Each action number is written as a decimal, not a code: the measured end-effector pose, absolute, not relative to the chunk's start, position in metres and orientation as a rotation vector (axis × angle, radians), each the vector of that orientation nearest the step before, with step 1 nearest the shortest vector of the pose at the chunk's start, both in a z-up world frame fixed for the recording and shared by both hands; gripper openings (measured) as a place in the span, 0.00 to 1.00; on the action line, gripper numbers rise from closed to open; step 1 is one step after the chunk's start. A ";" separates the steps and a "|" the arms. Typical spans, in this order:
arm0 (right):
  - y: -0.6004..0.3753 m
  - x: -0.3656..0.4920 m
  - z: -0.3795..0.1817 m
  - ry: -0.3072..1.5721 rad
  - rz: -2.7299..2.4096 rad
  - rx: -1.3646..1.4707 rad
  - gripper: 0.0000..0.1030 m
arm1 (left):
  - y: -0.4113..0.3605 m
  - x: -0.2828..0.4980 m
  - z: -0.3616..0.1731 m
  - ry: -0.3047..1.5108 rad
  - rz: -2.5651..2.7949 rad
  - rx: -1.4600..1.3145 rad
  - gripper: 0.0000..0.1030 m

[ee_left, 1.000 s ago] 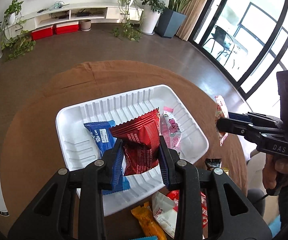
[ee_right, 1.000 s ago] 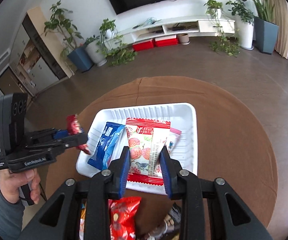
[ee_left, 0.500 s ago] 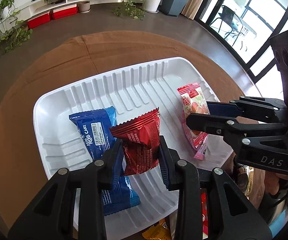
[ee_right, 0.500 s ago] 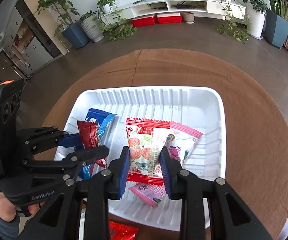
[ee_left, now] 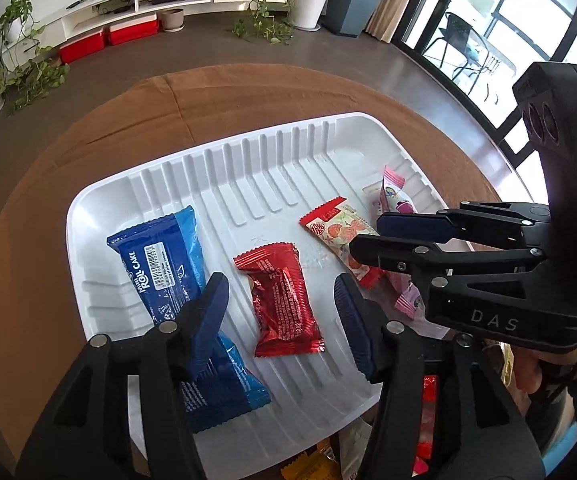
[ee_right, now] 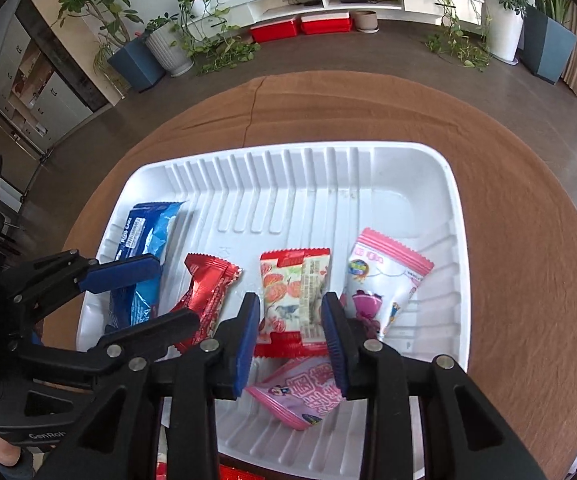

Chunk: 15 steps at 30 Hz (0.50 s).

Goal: Organize snacks
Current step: 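Place the red wrapper in the tray with the left tool while the right tool drops the strawberry packet, then open both tools and withdraw them from the tray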

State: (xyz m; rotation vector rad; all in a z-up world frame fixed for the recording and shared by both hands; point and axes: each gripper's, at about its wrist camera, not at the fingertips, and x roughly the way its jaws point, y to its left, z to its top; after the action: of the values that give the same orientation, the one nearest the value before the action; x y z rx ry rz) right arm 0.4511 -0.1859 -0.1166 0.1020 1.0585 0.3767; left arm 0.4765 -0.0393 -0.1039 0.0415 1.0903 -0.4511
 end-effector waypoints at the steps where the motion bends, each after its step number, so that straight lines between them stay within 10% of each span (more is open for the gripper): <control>1: -0.187 0.449 -0.113 1.049 0.377 0.105 0.37 | -0.039 0.473 -0.099 1.081 -0.451 0.041 0.52; 15: -0.237 0.338 -0.034 0.767 0.454 0.256 0.92 | -0.001 0.351 -0.017 0.847 -0.469 -0.043 0.99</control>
State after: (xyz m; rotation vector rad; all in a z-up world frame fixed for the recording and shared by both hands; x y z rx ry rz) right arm 0.3384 -0.2370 -0.0342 0.2561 0.7671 0.4540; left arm 0.3508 -0.0013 -0.0169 -0.0430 0.8466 -0.4694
